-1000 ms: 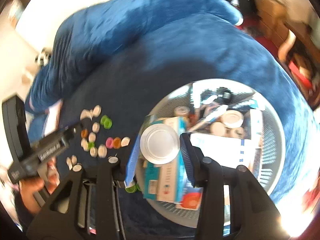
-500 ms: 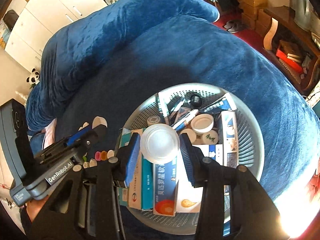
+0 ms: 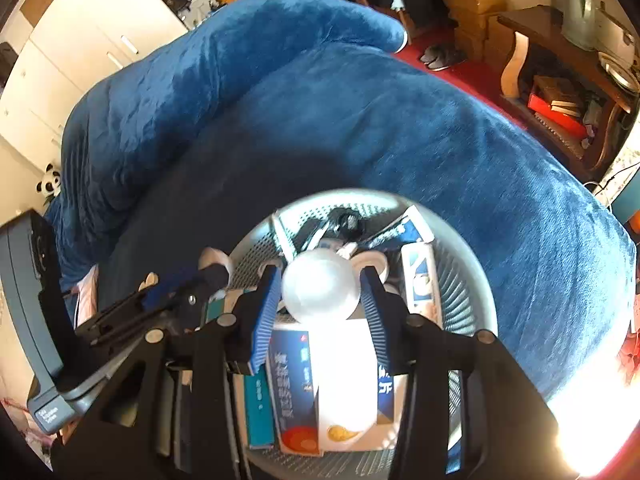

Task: Organize objects
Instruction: 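Open the left gripper to drop its cap while the right drops its cap, then move both open grippers from the basket back to the scattered caps, then grasp a QR-printed white cap with the left gripper while the right grasps another, then carry both QR-printed caps in the grippers over the basket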

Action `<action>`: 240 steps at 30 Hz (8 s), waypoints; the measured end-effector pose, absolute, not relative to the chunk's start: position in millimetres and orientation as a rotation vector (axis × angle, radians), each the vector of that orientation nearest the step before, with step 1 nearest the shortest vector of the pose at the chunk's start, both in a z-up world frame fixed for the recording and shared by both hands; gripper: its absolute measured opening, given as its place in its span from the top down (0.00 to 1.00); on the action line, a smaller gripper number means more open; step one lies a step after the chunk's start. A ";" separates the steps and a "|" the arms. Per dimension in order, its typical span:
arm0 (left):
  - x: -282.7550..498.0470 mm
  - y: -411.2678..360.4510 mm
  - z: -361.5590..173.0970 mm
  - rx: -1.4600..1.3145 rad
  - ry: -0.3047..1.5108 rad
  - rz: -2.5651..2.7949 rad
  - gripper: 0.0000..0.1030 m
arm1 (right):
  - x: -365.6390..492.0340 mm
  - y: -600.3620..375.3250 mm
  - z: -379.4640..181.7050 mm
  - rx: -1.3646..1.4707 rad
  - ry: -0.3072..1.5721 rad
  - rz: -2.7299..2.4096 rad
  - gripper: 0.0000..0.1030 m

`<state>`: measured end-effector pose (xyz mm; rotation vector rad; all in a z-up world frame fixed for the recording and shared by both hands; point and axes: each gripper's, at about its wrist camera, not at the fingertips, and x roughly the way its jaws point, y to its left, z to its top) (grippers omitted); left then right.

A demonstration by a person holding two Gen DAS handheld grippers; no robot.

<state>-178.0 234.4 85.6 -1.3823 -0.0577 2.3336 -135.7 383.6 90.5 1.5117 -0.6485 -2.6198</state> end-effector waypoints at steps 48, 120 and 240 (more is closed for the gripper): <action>-159.9 140.4 90.1 -1.453 -0.082 2.503 0.01 | -138.9 334.0 84.3 1.627 -0.459 -2.605 0.01; -65.9 -209.3 -6.4 -1.858 -0.753 2.843 0.01 | -158.4 94.9 36.5 1.616 0.071 -2.242 0.00; -145.6 159.5 114.5 -1.408 -0.202 2.404 0.71 | -117.9 301.3 106.0 1.461 -0.399 -2.580 0.70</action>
